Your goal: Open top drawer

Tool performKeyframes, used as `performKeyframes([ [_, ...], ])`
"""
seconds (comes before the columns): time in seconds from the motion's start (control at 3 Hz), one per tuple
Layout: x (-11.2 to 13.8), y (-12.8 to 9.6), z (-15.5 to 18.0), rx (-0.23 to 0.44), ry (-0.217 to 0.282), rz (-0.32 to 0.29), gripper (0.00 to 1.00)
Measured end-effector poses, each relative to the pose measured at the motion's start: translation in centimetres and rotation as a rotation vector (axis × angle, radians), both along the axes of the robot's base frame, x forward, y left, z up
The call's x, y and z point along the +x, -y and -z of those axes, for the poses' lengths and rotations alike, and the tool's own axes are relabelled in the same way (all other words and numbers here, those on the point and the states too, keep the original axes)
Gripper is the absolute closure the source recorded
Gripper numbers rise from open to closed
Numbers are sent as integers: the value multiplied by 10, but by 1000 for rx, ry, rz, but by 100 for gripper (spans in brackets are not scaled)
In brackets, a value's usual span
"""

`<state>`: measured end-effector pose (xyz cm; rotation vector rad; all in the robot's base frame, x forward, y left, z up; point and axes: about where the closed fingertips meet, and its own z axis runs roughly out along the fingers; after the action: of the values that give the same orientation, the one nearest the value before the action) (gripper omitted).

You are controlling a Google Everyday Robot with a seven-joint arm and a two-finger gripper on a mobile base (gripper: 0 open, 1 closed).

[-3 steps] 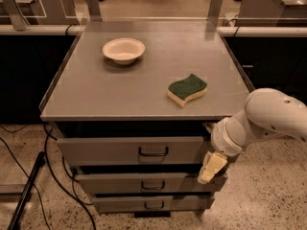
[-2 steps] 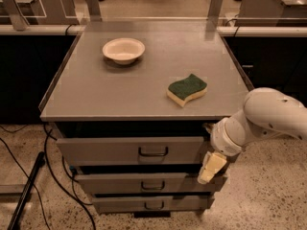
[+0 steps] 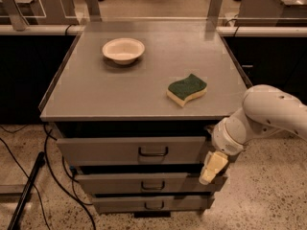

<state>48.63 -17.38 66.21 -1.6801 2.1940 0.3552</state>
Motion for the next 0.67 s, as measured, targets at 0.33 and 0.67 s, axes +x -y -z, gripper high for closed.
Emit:
performKeyframes([
  [0.33, -2, 2, 2, -3, -31, 9, 0],
  [0.67, -6, 5, 2, -5, -68, 10, 0],
])
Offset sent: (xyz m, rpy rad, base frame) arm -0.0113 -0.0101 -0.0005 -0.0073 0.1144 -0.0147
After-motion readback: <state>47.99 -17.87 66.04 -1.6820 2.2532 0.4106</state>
